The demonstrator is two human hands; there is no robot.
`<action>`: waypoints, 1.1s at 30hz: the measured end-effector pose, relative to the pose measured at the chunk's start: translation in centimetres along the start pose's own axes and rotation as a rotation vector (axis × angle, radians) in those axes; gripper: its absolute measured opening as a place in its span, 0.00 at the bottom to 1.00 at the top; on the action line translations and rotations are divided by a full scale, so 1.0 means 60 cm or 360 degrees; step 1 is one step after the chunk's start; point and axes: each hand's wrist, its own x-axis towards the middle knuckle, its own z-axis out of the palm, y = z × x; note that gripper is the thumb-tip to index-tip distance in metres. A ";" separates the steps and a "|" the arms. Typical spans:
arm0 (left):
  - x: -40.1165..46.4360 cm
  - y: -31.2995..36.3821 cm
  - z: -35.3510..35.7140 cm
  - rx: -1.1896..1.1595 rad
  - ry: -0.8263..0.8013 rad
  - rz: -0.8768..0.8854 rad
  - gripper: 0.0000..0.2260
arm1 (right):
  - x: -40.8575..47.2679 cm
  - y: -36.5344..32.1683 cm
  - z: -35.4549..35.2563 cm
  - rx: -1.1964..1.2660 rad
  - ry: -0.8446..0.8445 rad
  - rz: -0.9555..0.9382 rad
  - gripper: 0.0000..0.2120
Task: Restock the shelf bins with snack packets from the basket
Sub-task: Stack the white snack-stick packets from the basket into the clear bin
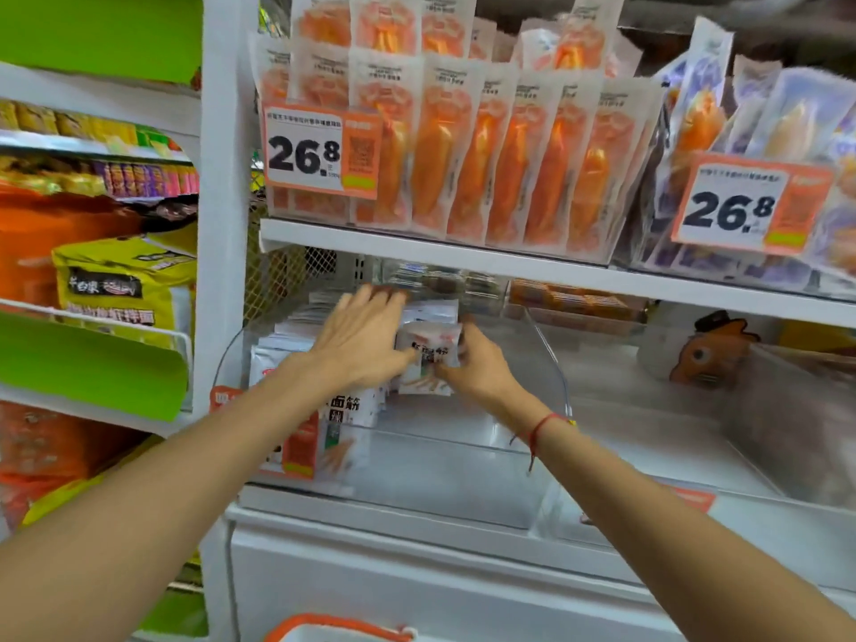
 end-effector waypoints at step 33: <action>0.146 -0.018 0.090 0.0767 -0.0785 0.0340 0.20 | 0.136 0.064 0.091 0.0476 -0.0340 0.0946 0.05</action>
